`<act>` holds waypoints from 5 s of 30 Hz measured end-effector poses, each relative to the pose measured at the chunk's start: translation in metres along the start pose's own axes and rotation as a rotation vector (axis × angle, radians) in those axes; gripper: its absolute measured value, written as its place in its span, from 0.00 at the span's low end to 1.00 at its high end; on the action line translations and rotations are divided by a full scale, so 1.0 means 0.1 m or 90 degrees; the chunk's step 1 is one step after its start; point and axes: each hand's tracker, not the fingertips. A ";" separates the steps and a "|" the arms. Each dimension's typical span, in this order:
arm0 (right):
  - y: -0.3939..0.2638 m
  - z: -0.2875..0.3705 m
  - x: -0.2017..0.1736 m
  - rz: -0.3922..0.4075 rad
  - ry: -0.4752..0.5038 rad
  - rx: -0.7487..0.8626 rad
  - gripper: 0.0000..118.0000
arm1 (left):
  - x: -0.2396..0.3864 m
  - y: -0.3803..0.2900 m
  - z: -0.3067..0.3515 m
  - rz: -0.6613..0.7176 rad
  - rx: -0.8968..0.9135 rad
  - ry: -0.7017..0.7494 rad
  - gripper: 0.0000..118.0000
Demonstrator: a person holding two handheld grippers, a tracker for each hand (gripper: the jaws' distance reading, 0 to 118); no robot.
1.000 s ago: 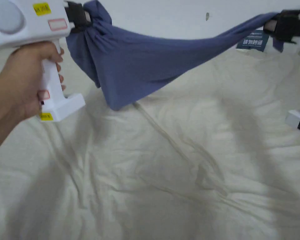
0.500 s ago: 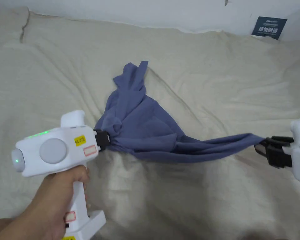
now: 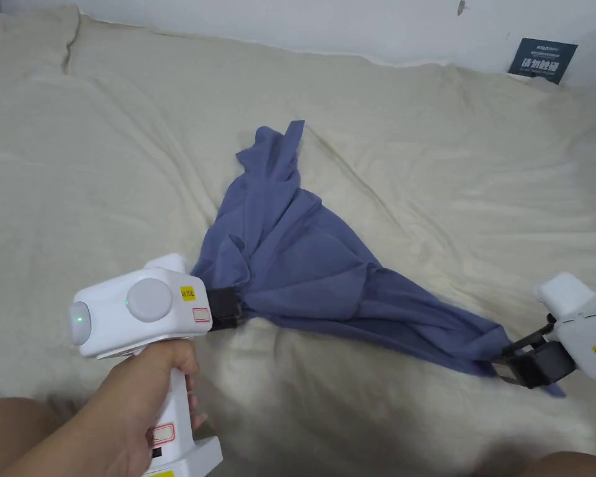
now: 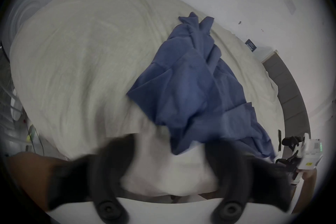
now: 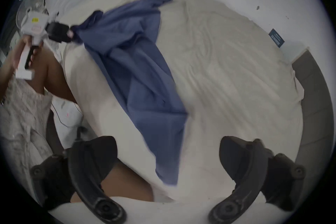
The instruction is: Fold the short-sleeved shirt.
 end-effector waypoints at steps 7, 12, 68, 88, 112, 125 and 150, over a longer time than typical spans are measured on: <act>0.22 0.68 0.14 0.011 -0.050 0.108 0.97 | -0.11 0.41 1.08 0.020 0.132 -0.106 1.00; 0.44 1.28 -0.11 -0.058 0.003 0.320 0.97 | -0.10 0.82 1.84 -0.208 0.263 -0.096 0.92; -0.44 -0.11 -0.08 -0.147 0.018 0.197 0.04 | -0.50 1.15 -0.27 -0.430 0.068 -0.202 0.84; -0.48 -0.29 -0.05 -0.165 0.025 0.165 0.04 | -0.23 1.07 -0.64 -0.432 -0.032 -0.269 0.04; -0.51 0.35 -0.10 -0.240 0.005 0.344 0.04 | -0.67 1.20 0.78 -0.244 0.209 -0.376 0.03; -0.01 1.48 -0.09 -0.231 -0.048 0.545 0.04 | -0.06 1.53 2.16 -0.274 0.412 -0.417 0.02; 2.32 4.29 0.94 -0.195 -0.184 0.720 0.04 | 1.74 3.71 4.57 -0.327 0.636 -0.308 0.01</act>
